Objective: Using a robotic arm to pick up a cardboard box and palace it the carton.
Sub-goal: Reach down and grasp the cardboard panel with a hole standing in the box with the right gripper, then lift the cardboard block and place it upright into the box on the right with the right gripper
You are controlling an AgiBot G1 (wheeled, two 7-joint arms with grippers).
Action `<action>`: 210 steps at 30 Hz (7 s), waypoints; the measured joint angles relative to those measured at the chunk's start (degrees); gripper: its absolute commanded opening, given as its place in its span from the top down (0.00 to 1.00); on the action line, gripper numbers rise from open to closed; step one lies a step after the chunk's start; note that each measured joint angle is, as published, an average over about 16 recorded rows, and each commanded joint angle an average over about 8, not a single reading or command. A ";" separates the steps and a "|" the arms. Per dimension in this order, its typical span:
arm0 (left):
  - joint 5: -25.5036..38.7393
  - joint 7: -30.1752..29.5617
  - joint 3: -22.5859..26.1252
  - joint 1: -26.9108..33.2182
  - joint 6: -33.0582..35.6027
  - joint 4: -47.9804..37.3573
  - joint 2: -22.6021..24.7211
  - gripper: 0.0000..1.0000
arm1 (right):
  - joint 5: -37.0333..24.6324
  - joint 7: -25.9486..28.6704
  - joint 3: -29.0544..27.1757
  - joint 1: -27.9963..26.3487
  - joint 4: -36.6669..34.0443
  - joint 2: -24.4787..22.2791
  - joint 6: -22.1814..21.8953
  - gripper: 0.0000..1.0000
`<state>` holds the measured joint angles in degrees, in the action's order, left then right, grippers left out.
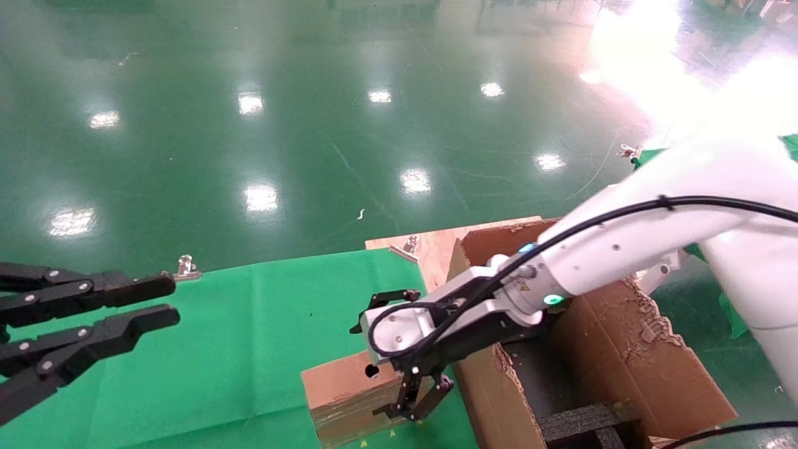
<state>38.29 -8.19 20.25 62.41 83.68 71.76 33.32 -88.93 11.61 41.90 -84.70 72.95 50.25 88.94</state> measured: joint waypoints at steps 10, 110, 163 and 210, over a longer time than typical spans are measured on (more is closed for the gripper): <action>0.00 0.00 0.00 0.00 0.00 0.00 0.00 0.83 | -5.18 -2.60 4.50 -2.97 -2.99 3.59 0.30 0.00; -0.03 0.02 0.01 -0.01 -0.03 -0.02 -0.02 0.00 | 6.98 -6.38 20.46 -38.10 -20.45 -20.30 2.27 1.00; -0.08 0.03 0.02 -0.02 -0.06 -0.06 -0.03 0.00 | 12.15 48.28 37.32 -25.24 0.71 -46.25 -26.88 1.00; -0.09 0.04 0.03 -0.01 -0.06 -0.06 -0.03 0.00 | 18.34 45.15 45.12 -9.49 -18.82 -32.51 -42.00 1.00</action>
<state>38.20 -8.15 20.28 62.40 83.62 71.70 33.28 -70.59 56.76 87.02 -94.19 54.14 17.74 46.94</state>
